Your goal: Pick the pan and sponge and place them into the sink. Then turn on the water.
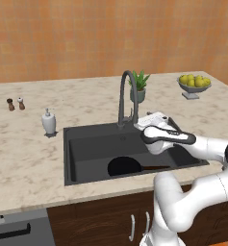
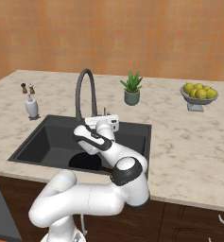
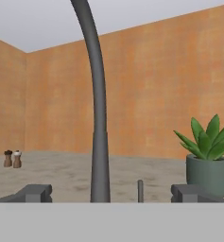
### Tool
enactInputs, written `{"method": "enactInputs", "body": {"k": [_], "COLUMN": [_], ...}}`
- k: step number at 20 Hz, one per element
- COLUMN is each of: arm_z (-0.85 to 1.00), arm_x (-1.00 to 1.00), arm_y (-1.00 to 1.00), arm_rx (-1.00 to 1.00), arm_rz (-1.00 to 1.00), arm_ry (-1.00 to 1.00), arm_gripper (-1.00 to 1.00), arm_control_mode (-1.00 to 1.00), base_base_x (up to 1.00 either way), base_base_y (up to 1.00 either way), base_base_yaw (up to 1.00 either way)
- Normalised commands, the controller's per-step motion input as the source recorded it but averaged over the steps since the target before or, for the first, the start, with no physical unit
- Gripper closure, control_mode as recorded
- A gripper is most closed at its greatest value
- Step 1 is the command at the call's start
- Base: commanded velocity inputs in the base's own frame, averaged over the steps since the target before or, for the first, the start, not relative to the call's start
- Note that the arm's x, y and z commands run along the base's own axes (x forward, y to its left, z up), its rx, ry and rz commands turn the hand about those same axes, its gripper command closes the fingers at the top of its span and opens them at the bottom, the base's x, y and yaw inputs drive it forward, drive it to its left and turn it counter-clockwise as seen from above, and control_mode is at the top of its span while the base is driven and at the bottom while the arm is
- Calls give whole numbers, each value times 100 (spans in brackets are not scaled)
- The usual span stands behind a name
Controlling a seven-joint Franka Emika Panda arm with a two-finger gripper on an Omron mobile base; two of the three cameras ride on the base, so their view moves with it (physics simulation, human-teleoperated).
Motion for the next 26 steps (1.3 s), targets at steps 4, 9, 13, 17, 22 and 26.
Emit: {"method": "enactInputs", "body": {"k": [4, 9, 13, 17, 22, 26], "arm_z": [-3, -2, -5, -21, -9, -29], "arm_x": [6, 0, 9, 0, -4, 2], "arm_y": [0, 0, 0, 0, -5, -11], "arm_rx": [0, 0, 0, -2, 0, 0], "arm_rz": [0, 0, -4, -5, -3, -6], "arm_ry": [0, 0, 0, 0, -1, 0], "arm_gripper": [-100, -100, -100, -100, -100, -100], "arm_control_mode": [-100, -100, -100, -100, -100, -100], "base_base_x": [0, 0, 0, 0, 0, 0], "base_base_y": [0, 0, 0, 0, 0, 0], "base_base_yaw": [0, 0, 0, 0, 0, 0]}}
